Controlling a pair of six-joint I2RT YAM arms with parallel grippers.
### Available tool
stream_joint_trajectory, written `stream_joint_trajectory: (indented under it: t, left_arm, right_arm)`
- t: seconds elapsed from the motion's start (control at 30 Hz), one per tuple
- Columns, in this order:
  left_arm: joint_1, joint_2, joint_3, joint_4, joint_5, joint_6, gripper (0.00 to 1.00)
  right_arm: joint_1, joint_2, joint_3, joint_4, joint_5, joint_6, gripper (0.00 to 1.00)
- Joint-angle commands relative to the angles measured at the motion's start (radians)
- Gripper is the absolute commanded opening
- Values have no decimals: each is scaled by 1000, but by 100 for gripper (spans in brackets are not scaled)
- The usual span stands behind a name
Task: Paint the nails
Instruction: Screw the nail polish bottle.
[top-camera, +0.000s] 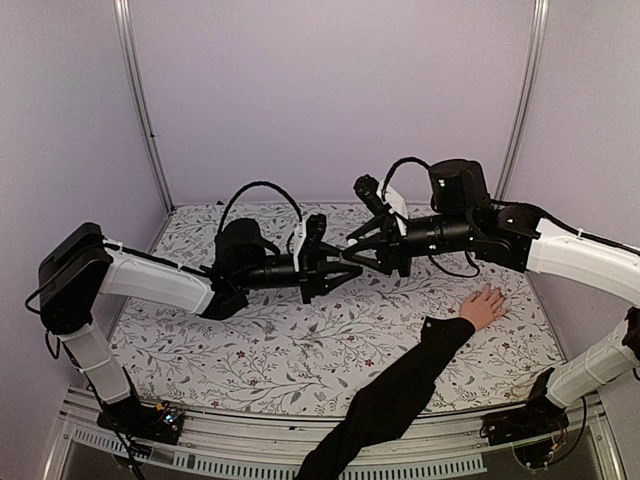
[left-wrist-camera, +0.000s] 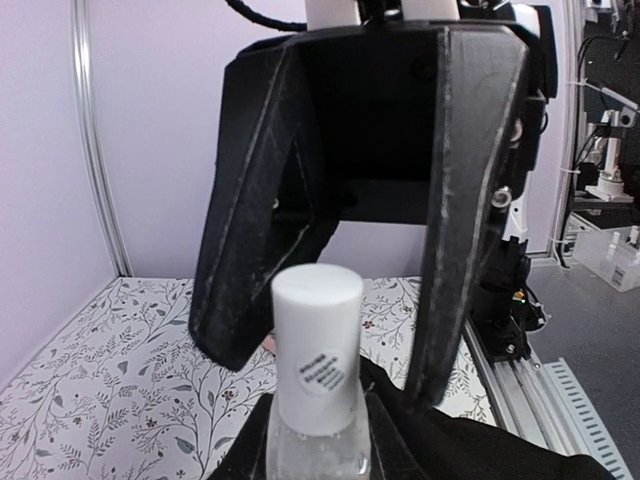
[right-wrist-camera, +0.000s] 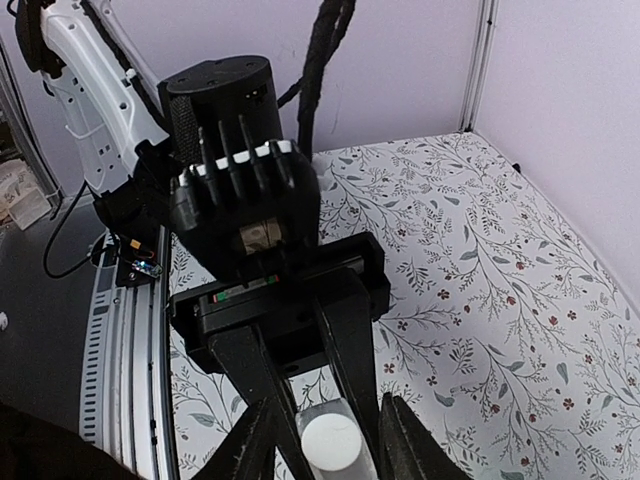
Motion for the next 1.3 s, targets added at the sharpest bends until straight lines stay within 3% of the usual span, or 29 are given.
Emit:
stream_joint_trajectory:
  t: [0.0,0.23,0.43,1.27]
  left_arm:
    - [0,4,29,-3,68,21,0]
    - [-2,12,30,27,137,1,0]
    - [-1,11,29,39,116,-10,0]
    - [-11,39,77,-1,-413,13,0]
  right_arm:
    - [-3,24,40,-26,-59,-35,32]
    - [-3,27,35,-29,-125,-67,22]
    - [-3,32,35,-20,-129,-62,0]
    - [3,174,55,161,301,249,0]
